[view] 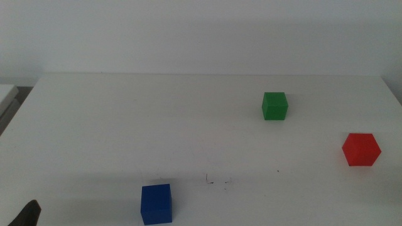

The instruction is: Stack red cubes first, then green, then blue cubes in a specific spot.

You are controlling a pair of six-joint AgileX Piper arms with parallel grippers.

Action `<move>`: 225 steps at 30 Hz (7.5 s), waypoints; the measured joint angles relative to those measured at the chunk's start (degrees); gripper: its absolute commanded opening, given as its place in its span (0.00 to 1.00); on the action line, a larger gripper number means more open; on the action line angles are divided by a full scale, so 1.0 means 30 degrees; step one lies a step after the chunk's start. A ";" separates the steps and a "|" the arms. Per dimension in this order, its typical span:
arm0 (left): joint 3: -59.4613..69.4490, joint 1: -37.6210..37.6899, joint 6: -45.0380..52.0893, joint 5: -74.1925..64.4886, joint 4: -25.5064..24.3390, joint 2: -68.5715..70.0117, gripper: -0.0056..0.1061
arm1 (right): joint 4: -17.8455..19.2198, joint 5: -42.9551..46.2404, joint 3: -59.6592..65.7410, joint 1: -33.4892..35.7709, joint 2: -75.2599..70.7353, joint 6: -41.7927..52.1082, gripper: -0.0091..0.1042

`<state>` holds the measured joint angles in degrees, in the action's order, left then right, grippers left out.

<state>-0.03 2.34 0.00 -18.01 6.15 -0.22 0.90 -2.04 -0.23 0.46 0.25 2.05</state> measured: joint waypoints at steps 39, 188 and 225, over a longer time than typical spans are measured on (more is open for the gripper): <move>0.0000 0.0000 0.0000 0.0033 0.0000 0.0000 0.89 | -0.0537 -1.7413 -1.6363 0.0000 2.4315 -0.2843 0.85; 0.0000 0.0000 0.0000 0.0033 0.0000 0.0000 0.89 | 0.4575 -1.9393 -3.3133 1.3730 3.7856 -1.5646 0.84; 0.0000 0.0000 0.0000 0.0033 0.0000 0.0000 0.89 | 0.5480 -1.4011 -3.4829 0.6537 4.3102 -1.0281 0.76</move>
<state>-0.03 2.34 0.00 -17.91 6.15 -0.22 17.34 -44.07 -104.71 20.07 129.56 -28.79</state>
